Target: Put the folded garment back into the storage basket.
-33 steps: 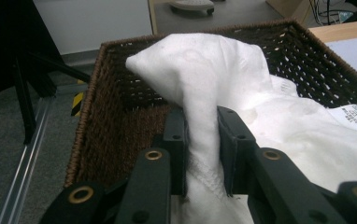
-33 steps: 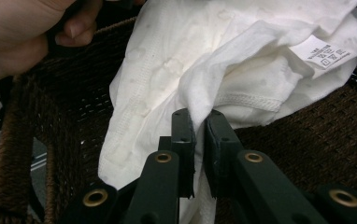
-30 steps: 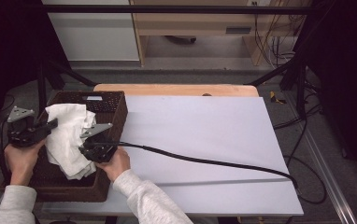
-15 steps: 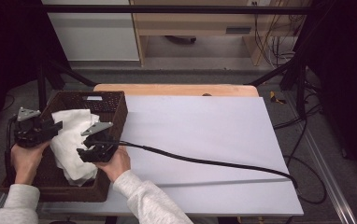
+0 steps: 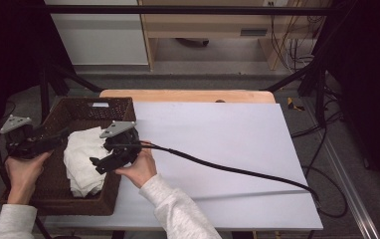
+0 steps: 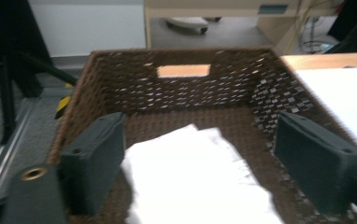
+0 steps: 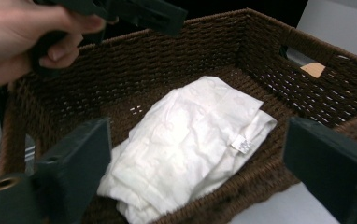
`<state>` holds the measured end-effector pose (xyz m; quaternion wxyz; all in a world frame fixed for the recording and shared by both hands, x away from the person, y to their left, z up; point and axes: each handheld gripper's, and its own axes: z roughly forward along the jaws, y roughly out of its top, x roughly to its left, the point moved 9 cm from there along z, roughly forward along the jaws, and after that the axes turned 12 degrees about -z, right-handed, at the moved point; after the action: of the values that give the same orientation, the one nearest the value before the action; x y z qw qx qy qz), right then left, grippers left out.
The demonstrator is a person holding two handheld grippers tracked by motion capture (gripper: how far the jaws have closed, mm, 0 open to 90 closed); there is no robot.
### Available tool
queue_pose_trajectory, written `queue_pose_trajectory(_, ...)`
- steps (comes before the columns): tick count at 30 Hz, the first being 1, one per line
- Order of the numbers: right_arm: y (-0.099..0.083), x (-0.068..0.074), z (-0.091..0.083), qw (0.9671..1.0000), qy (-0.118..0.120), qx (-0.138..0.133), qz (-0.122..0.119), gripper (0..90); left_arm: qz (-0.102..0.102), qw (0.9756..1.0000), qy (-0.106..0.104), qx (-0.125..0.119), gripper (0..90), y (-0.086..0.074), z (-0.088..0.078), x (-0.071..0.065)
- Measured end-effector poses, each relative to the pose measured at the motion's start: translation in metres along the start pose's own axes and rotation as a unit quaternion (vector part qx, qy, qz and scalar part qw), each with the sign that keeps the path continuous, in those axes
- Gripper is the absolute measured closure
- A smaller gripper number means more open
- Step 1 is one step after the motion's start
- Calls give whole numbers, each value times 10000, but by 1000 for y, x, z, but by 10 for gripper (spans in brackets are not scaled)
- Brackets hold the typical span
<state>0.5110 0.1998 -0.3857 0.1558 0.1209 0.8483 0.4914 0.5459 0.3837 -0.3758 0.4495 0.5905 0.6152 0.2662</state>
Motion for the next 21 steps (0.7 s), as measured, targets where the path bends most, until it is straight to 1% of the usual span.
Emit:
queue_pose_trajectory(1, -1, -2, -3, 10000, -40, 49, -38, 18, 6, 9999, -121, -15, 125, 2, -3, -8)
queue_pose_trajectory(3, -3, -4, -11, 9999, -74, 49, -87, 14, 55, 9997, -241, -46, 92, 3, -6, -18)
queue_pose_trajectory(4, -3, -5, -14, 9999, -74, 6, -85, 11, 55, 9997, -241, -46, 79, 3, -6, -18)
queue_pose_trajectory(5, -3, -5, -14, 9999, -74, 6, -85, 11, 104, 9995, -288, -52, 79, 3, -7, -22)
queue_pose_trajectory(6, -4, -7, -18, 9999, -75, -13, -69, 7, 133, 9993, -343, -57, 67, 3, -8, -26)
queue_pose_trajectory(7, -6, -10, -26, 9999, -83, -11, -56, 6, 152, 9989, -427, -93, 37, 3, -9, -33)
queue_pose_trajectory(8, -6, -10, -26, 9999, -83, -11, -56, 6, 152, 9989, -427, -93, 30, 3, -9, -33)
queue_pose_trajectory(9, -8, -13, -33, 9999, -96, -22, -31, 5, 164, 9986, -488, -130, 25, 3, -11, -38)
queue_pose_trajectory(10, -8, -13, -33, 9999, -96, -22, -31, 5, 164, 9986, -488, -130, 21, 3, -11, -38)
queue_pose_trajectory(11, -11, -16, -40, 9999, -142, -11, -30, 5, 166, 9982, -549, -177, 16, 2, -12, -44)
queue_pose_trajectory(12, -13, -18, -43, 9998, -168, 10, -53, 5, 158, 9980, -585, -196, 14, 1, -13, -47)
queue_pose_trajectory(13, -13, -18, -43, 9998, -168, 10, -53, 5, 158, 9980, -585, -196, 13, 1, -13, -47)
queue_pose_trajectory(15, -17, -23, -54, 9998, -170, 20, -27, 5, 133, 9972, -706, -188, 9, -2, -13, -53)
queue_pose_trajectory(17, -18, -24, -56, 9998, -171, 20, -23, 5, 159, 9972, -705, -185, 8, -4, -12, -56)
queue_pose_trajectory(18, -20, -27, -61, 9998, -189, -21, -10, 5, 178, 9971, -723, -176, 8, -5, -12, -58)
queue_pose_trajectory(21, -25, -31, -71, 9998, -164, -60, 58, 6, 189, 9963, -822, -142, 8, -9, -11, -64)
